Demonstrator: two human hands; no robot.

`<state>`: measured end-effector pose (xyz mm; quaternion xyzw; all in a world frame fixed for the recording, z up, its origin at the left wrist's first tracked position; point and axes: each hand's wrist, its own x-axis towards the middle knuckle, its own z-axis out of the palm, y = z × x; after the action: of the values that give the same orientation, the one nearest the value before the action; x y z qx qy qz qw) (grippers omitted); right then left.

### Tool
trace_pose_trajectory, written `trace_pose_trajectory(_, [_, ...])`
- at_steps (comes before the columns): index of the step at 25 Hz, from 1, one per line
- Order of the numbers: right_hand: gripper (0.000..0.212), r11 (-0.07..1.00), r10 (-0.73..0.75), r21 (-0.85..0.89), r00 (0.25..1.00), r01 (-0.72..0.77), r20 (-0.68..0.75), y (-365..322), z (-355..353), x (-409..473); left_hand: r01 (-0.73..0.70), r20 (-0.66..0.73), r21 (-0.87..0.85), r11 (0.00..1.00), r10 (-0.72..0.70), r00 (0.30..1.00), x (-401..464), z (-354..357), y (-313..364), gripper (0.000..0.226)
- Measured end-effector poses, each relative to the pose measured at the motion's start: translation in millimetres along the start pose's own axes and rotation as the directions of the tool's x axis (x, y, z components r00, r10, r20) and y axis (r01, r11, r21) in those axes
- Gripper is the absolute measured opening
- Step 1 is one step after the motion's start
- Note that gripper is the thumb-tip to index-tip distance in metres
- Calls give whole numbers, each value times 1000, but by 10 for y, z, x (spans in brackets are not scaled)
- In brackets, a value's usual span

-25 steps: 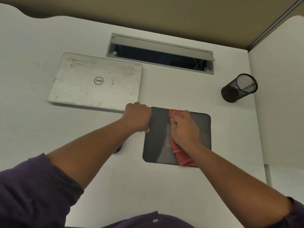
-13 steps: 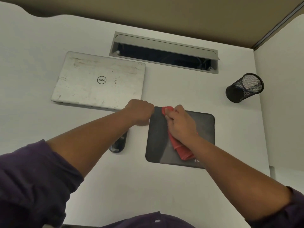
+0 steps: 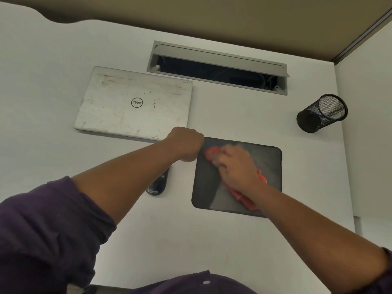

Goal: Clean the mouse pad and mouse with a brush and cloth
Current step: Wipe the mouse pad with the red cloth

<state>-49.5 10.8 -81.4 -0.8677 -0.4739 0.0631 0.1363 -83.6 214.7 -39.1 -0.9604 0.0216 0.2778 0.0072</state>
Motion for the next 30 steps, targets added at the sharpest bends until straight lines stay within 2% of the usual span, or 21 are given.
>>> trace_pose_trajectory(1, [18, 989, 149, -7, 988, -149, -35, -22, -7, 77, -1, 1, -2, 1000, 1, 1000, -9, 3, -3, 28])
trace_pose_trajectory(2, [16, 984, 181, 4, 983, -181, -37, -105, 42, 67, 0, 0, -4, 1000, 0, 1000, -14, 3, 0, 28])
trace_pose_trajectory(3, [14, 995, 96, 35, 995, -96, -5, -233, 126, -27, 2, -3, -4, 1000, -2, 1000, -16, 2, 7, 28])
trace_pose_trajectory(4, [15, 993, -82, 85, 994, 77, 66, -374, 210, -194, 2, -5, -4, 1000, -2, 1000, -11, 3, 13, 29])
trace_pose_trajectory(5, [17, 957, -273, 144, 952, 253, 138, -473, 242, -387, 2, -5, -4, 1000, -2, 1000, -8, 9, 19, 29])
trace_pose_trajectory(6, [19, 916, -385, 202, 902, 347, 195, -472, 215, -507, 3, -7, -2, 1000, -3, 1000, -3, 15, 23, 28])
trace_pose_trajectory(7, [20, 894, -424, 253, 882, 371, 205, -404, 178, -518, 6, -8, 1, 1000, -6, 1000, 1, 19, 25, 26])
trace_pose_trajectory(8, [20, 904, -379, 284, 907, 321, 182, -321, 152, -455, 9, -8, 3, 1000, -9, 1000, 2, 23, 23, 23])
trace_pose_trajectory(9, [21, 935, -259, 281, 958, 216, 123, -245, 126, -364, 9, -6, 3, 1000, -9, 1000, 0, 24, 23, 20])
trace_pose_trajectory(11, [27, 992, 46, 120, 999, -43, -20, -168, 97, -195, 8, -9, 3, 1000, -8, 1000, -1, 26, 33, 17])
trace_pose_trajectory(12, [30, 993, 111, 48, 992, -109, -54, -163, 125, -179, 9, -11, 7, 1000, -9, 1000, -5, 23, 38, 17])
trace_pose_trajectory(14, [32, 998, 41, 56, 999, -41, 3, -292, 221, -275, 14, -11, 13, 1000, -13, 1000, -13, 11, 43, 17])
trace_pose_trajectory(18, [22, 945, -265, 232, 954, 229, 139, -450, 270, -679, 16, -5, 16, 1000, -16, 1000, -19, 10, 64, 16])
trace_pose_trajectory(20, [17, 913, -325, 315, 930, 260, 173, -405, 186, -671, 17, 1, 10, 1000, -17, 1000, -23, 14, 67, 17])
trace_pose_trajectory(21, [16, 910, -293, 340, 948, 236, 125, -342, 146, -601, 18, 4, 9, 1000, -18, 1000, -28, 16, 68, 17])
trace_pose_trajectory(23, [19, 950, -86, 296, 995, 97, -48, -187, 61, -373, 23, 5, 4, 1000, -23, 1000, -38, 16, 69, 18])
trace_pose_trajectory(24, [21, 977, 37, 213, 993, -12, -114, -135, 35, -265, 25, 5, -3, 1000, -25, 1000, -40, 16, 67, 18])
trace_pose_trajectory(26, [26, 977, 204, 91, 969, -193, -138, -138, 80, -193, 21, -1, -2, 1000, -21, 1000, -34, 15, 66, 15])
trace_pose_trajectory(27, [27, 979, 197, 83, 975, -188, -106, -204, 137, -231, 21, -4, 5, 1000, -21, 1000, -29, 21, 63, 14])
trace_pose_trajectory(28, [26, 987, 124, 110, 991, -118, -51, -288, 202, -312, 23, -7, 4, 1000, -23, 1000, -23, 27, 54, 12])
trace_pose_trajectory(30, [20, 980, -118, 169, 991, 106, 58, -425, 268, -560, 23, -11, -9, 1000, -23, 1000, -4, 51, 40, 7])
